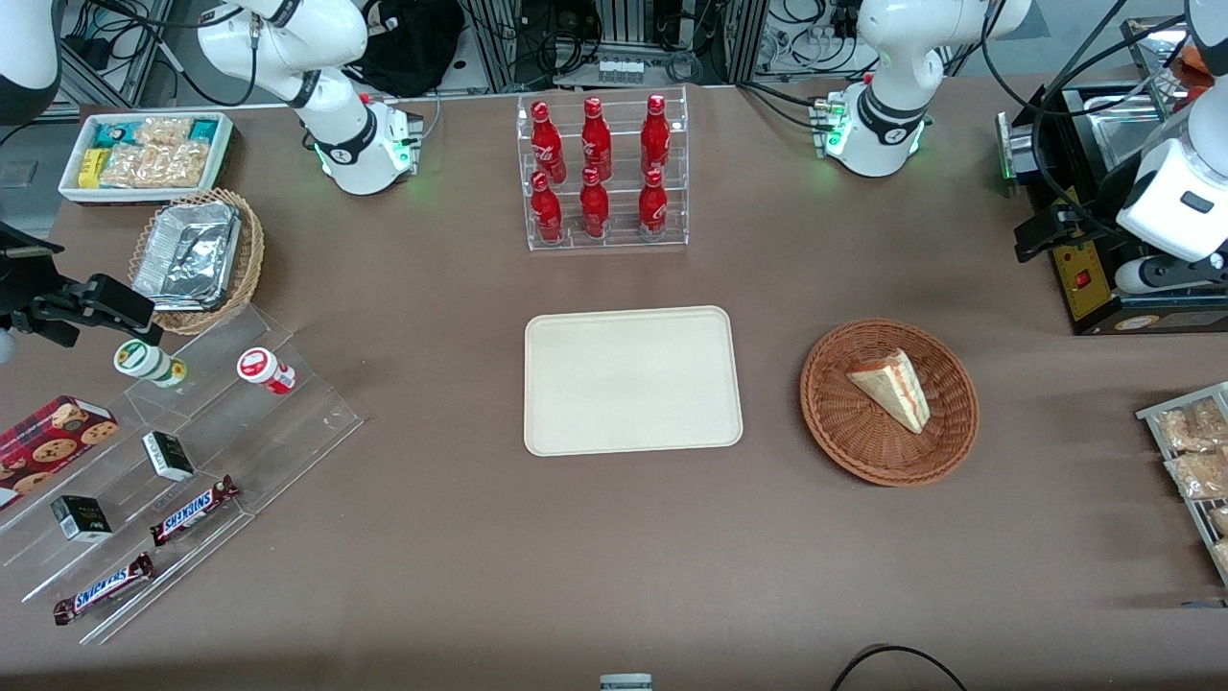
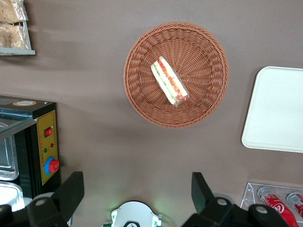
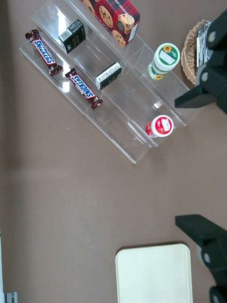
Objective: Place sandwich from basket to tray
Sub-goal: 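Move the left gripper over the wicker basket toward the sandwich, then lower the left gripper onto the wrapped sandwich and close on it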
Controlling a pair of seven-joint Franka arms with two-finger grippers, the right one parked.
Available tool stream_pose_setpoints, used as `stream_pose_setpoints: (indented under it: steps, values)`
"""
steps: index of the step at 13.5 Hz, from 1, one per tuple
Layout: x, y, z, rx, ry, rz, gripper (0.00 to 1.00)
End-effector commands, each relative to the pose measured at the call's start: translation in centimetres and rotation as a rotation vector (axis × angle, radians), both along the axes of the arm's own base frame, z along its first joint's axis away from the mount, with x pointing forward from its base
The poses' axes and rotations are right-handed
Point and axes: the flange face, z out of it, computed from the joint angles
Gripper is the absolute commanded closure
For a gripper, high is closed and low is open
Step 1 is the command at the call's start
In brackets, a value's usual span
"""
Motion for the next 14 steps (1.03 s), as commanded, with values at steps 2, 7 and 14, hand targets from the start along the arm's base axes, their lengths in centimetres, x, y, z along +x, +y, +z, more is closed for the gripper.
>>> stream_pose_setpoints:
  steps: [2, 7, 14]
  values:
    - [-0.4, 0.4, 0.2, -0.003, 0.007, -0.004, 0.00]
    - [0.9, 0.2, -5.7, 0.028, 0.061, 0.003, 0.00]
    - [0.3, -1.8, -17.6, 0.057, -0.067, 0.295, 0.00]
